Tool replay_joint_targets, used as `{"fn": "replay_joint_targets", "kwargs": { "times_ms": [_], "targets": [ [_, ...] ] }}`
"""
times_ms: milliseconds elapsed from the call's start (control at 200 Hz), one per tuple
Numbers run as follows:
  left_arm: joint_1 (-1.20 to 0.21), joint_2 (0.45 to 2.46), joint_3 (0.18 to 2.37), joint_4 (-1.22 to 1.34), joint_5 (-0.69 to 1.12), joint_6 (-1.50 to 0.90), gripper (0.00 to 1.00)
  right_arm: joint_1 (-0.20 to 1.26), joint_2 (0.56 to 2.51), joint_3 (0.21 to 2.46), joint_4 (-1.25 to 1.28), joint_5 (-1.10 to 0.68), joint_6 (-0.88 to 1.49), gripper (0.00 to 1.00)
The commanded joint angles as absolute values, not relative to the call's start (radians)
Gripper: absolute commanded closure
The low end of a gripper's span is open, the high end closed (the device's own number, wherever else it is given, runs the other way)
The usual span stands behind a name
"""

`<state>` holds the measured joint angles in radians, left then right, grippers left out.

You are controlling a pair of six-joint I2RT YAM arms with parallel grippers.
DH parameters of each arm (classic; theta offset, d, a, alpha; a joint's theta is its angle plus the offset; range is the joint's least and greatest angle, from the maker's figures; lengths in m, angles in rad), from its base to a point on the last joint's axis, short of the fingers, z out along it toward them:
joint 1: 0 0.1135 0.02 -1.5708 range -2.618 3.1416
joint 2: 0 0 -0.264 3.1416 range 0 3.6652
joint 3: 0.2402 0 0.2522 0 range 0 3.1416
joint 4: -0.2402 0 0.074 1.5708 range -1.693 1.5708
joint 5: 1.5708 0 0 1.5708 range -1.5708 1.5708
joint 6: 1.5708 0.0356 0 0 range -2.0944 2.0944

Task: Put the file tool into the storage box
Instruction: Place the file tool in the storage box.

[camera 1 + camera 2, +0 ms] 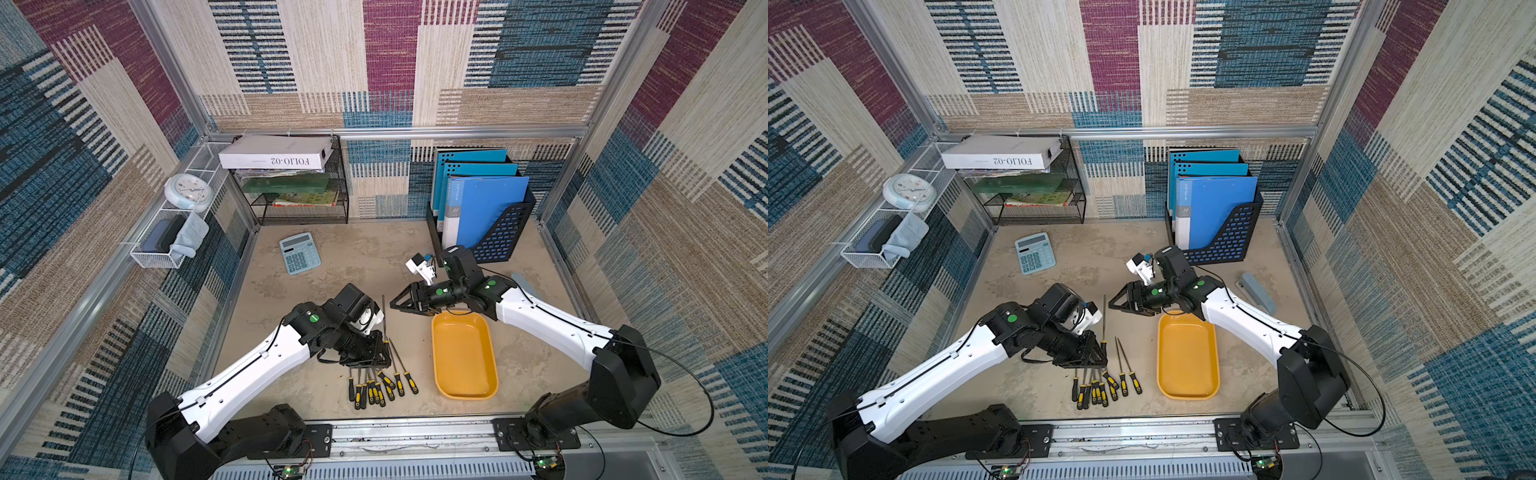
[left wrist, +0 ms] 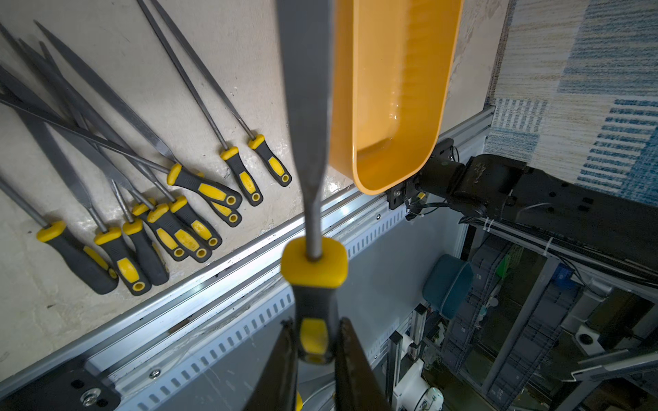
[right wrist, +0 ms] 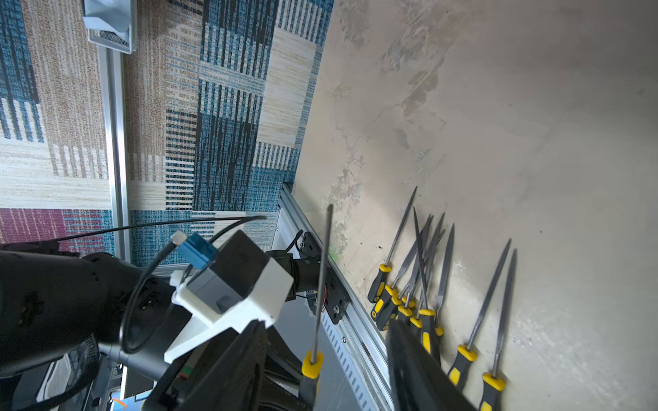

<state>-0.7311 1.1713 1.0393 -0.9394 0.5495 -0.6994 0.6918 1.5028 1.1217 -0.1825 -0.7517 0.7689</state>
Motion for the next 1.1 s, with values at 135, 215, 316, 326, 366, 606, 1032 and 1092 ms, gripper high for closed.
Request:
{"fn": "replay_joint_targets", "kwargs": {
  "times_ms": [135,215,316,326,366,606,1032,1092],
  "targets": [
    [-0.734,1.177,1.035,-0.901,0.568,-0.684,1.00,0.731,1.538,1.131,-0.186,-0.757,0.752,0.45],
    [-0.734,1.176,1.031,-0.897,0.571,-0.686,1.00,0.736,1.549,1.130,-0.187,-0.749,0.750,0.47],
    [-0.734,1.173,1.028,-0.896,0.569,-0.686,1.00,0.738,1.561,1.134,-0.178,-0.746,0.753,0.50],
    [-0.734,1.171,1.028,-0.896,0.568,-0.686,1.00,0.738,1.562,1.135,-0.178,-0.746,0.752,0.51],
    [-0.733,1.170,1.026,-0.897,0.565,-0.688,1.00,0.738,1.570,1.139,-0.184,-0.746,0.749,0.53],
    [-0.735,1.175,1.019,-0.888,0.558,-0.691,1.00,0.746,1.582,1.142,-0.231,-0.718,0.716,0.56],
    [-0.736,1.184,1.020,-0.872,0.571,-0.693,0.97,0.752,1.634,1.179,-0.222,-0.750,0.714,0.83],
    [-0.736,1.179,1.023,-0.861,0.569,-0.701,0.92,0.752,1.634,1.179,-0.234,-0.756,0.712,0.95]
  ]
}}
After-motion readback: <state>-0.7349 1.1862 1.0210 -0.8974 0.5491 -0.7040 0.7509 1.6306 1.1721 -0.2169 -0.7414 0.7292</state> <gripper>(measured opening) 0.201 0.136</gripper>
